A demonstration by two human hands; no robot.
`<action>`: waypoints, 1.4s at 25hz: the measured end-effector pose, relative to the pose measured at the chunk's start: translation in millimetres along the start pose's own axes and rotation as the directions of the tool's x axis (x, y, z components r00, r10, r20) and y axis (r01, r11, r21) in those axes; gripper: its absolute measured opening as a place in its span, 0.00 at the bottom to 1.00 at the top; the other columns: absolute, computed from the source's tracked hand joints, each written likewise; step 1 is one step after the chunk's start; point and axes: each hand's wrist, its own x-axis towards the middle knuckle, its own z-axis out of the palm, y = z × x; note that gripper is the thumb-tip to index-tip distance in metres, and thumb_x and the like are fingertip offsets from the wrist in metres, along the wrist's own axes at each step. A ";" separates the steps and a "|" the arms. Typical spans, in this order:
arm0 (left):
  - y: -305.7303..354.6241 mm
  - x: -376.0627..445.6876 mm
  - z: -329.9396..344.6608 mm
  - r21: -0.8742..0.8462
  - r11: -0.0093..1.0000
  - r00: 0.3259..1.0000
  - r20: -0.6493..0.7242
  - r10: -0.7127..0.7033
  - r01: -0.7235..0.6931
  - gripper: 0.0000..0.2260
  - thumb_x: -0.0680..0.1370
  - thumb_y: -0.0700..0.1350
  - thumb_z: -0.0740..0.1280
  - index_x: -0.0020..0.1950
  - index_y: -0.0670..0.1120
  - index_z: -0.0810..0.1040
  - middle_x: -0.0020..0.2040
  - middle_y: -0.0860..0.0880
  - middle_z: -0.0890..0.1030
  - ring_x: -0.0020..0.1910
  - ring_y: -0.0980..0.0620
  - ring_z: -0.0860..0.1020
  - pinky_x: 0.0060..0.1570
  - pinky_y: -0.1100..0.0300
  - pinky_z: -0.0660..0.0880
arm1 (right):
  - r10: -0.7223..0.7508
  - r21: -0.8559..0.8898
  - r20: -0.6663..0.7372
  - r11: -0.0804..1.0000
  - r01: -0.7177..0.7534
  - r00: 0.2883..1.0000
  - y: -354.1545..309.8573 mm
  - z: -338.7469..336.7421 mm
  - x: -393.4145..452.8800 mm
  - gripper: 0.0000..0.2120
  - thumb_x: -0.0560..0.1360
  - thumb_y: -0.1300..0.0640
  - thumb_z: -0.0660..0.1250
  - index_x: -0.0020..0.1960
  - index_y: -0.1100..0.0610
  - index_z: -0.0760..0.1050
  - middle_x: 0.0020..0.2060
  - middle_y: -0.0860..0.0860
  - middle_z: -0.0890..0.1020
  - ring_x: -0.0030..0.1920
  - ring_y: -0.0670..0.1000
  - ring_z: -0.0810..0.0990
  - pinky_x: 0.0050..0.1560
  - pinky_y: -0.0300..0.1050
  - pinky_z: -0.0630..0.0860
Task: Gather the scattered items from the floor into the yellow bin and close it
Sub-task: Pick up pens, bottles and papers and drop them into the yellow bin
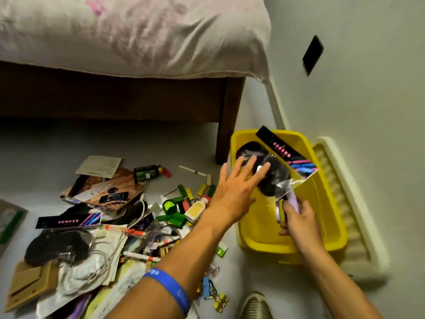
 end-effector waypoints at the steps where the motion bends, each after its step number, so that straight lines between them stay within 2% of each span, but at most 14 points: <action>1: -1.3 2.8 11.6 0.007 0.998 0.993 0.107 -0.058 0.058 0.43 0.76 0.42 0.68 0.80 0.57 0.42 0.81 0.48 0.45 0.79 0.42 0.44 0.73 0.37 0.45 | -0.014 -0.088 -0.020 0.996 0.012 1.000 3.9 -4.6 3.8 0.21 0.79 0.53 0.64 0.70 0.56 0.68 0.56 0.57 0.80 0.50 0.60 0.81 0.49 0.58 0.78; 3: -8.8 -12.6 28.8 -0.049 0.987 0.983 0.114 -0.147 0.153 0.42 0.77 0.46 0.65 0.79 0.58 0.38 0.81 0.49 0.43 0.79 0.43 0.42 0.73 0.36 0.44 | -0.143 -0.329 -0.054 0.937 0.118 0.988 7.1 -10.3 5.4 0.25 0.78 0.53 0.66 0.72 0.55 0.65 0.66 0.57 0.76 0.61 0.61 0.76 0.57 0.55 0.72; 7: -53.4 -90.9 30.1 -0.164 0.912 0.926 0.105 -0.362 0.375 0.32 0.80 0.48 0.60 0.80 0.56 0.48 0.81 0.49 0.53 0.79 0.47 0.50 0.76 0.44 0.48 | -0.531 -0.409 0.109 0.746 0.525 0.840 -6.4 29.6 -25.2 0.19 0.75 0.63 0.67 0.66 0.58 0.72 0.61 0.57 0.77 0.59 0.57 0.76 0.57 0.50 0.72; 11: -114.1 -167.5 11.0 -0.179 0.759 0.779 0.094 -0.620 0.626 0.30 0.79 0.46 0.62 0.79 0.51 0.57 0.79 0.47 0.59 0.77 0.48 0.57 0.75 0.51 0.54 | -0.513 -0.359 0.477 0.628 0.690 0.714 -12.7 100.0 -65.6 0.16 0.76 0.62 0.66 0.63 0.54 0.74 0.58 0.51 0.78 0.57 0.53 0.77 0.55 0.46 0.73; 13: -149.1 -197.5 -3.5 -0.200 0.672 0.690 0.033 -0.723 0.713 0.28 0.78 0.46 0.62 0.78 0.49 0.61 0.77 0.47 0.63 0.75 0.47 0.61 0.73 0.51 0.58 | -0.428 -0.322 0.680 0.555 0.767 0.595 -12.7 136.2 -77.0 0.14 0.76 0.59 0.66 0.62 0.50 0.74 0.58 0.48 0.79 0.56 0.50 0.78 0.52 0.44 0.73; 15: -187.9 -225.2 -10.9 -0.277 0.478 0.493 -0.019 -0.870 0.833 0.25 0.78 0.48 0.63 0.75 0.49 0.66 0.74 0.47 0.68 0.71 0.45 0.66 0.69 0.48 0.64 | -0.360 -0.280 0.810 0.456 0.845 0.463 -14.7 182.6 -83.2 0.15 0.77 0.55 0.65 0.63 0.49 0.74 0.59 0.47 0.79 0.57 0.48 0.77 0.52 0.42 0.72; 17: -226.0 -251.8 -6.0 -0.400 0.136 0.157 0.022 -0.987 0.906 0.21 0.77 0.51 0.66 0.70 0.48 0.70 0.68 0.44 0.73 0.65 0.42 0.71 0.64 0.46 0.70 | -0.317 -0.232 0.874 0.394 0.889 0.368 -15.5 236.7 -90.0 0.15 0.77 0.52 0.63 0.64 0.48 0.73 0.60 0.46 0.78 0.58 0.48 0.77 0.54 0.44 0.74; 19: -256.2 -268.9 4.9 -0.571 -0.244 -0.151 0.206 -0.967 0.784 0.25 0.74 0.52 0.71 0.67 0.45 0.70 0.65 0.41 0.75 0.63 0.39 0.73 0.62 0.47 0.72 | -0.304 -0.184 0.905 0.355 0.917 0.299 -18.2 286.2 -94.8 0.16 0.77 0.51 0.63 0.65 0.47 0.71 0.60 0.46 0.78 0.58 0.49 0.77 0.55 0.46 0.75; 21: -281.2 -273.5 17.6 -0.714 -0.450 -0.275 0.356 -0.893 0.536 0.30 0.70 0.49 0.77 0.66 0.43 0.68 0.64 0.41 0.76 0.60 0.39 0.75 0.59 0.49 0.73 | -0.308 -0.156 0.917 0.307 0.939 0.253 -23.0 335.5 -92.2 0.20 0.77 0.52 0.63 0.68 0.48 0.69 0.63 0.48 0.76 0.60 0.50 0.75 0.57 0.47 0.75; 24: -308.9 -270.4 29.6 -0.827 -0.471 -0.339 0.367 -0.866 0.308 0.30 0.69 0.40 0.78 0.65 0.49 0.66 0.55 0.47 0.79 0.46 0.48 0.77 0.45 0.58 0.74 | -0.346 -0.129 0.916 0.219 0.967 0.201 -34.0 402.2 -83.7 0.21 0.75 0.55 0.62 0.68 0.49 0.68 0.64 0.50 0.76 0.59 0.53 0.74 0.57 0.49 0.73; 27: -319.0 -278.2 26.6 -0.933 -0.316 -0.378 0.235 -0.896 0.170 0.27 0.72 0.36 0.73 0.63 0.58 0.68 0.44 0.51 0.81 0.37 0.56 0.78 0.30 0.64 0.71 | -0.362 -0.216 0.899 0.130 0.968 0.249 -42.6 444.4 -73.5 0.24 0.74 0.54 0.64 0.70 0.50 0.67 0.66 0.53 0.74 0.63 0.56 0.72 0.61 0.54 0.70; 29: -319.9 -291.6 20.1 -0.968 -0.177 -0.398 0.094 -0.913 0.177 0.25 0.74 0.34 0.69 0.61 0.59 0.69 0.40 0.51 0.79 0.32 0.62 0.78 0.26 0.66 0.72 | -0.351 -0.269 0.895 0.070 0.961 0.276 -44.9 464.7 -64.3 0.28 0.74 0.53 0.65 0.73 0.51 0.64 0.70 0.53 0.71 0.64 0.58 0.71 0.62 0.55 0.69; 31: -319.1 -309.3 9.2 -0.975 -0.090 -0.452 -0.011 -0.892 0.202 0.23 0.75 0.31 0.66 0.60 0.58 0.71 0.40 0.50 0.78 0.29 0.64 0.76 0.27 0.67 0.72 | -0.310 -0.205 0.929 0.020 0.979 0.201 -44.4 482.6 -66.1 0.30 0.75 0.54 0.64 0.75 0.50 0.60 0.73 0.53 0.67 0.68 0.58 0.68 0.66 0.55 0.67; 35: -318.5 -340.3 -8.3 -0.963 -0.150 -0.502 0.017 -0.865 0.226 0.22 0.76 0.29 0.60 0.56 0.56 0.73 0.42 0.53 0.77 0.36 0.56 0.76 0.28 0.67 0.73 | -0.116 -0.070 0.992 -0.134 0.989 0.054 -30.6 517.0 -97.1 0.34 0.78 0.53 0.64 0.79 0.47 0.52 0.77 0.50 0.59 0.69 0.58 0.64 0.66 0.58 0.64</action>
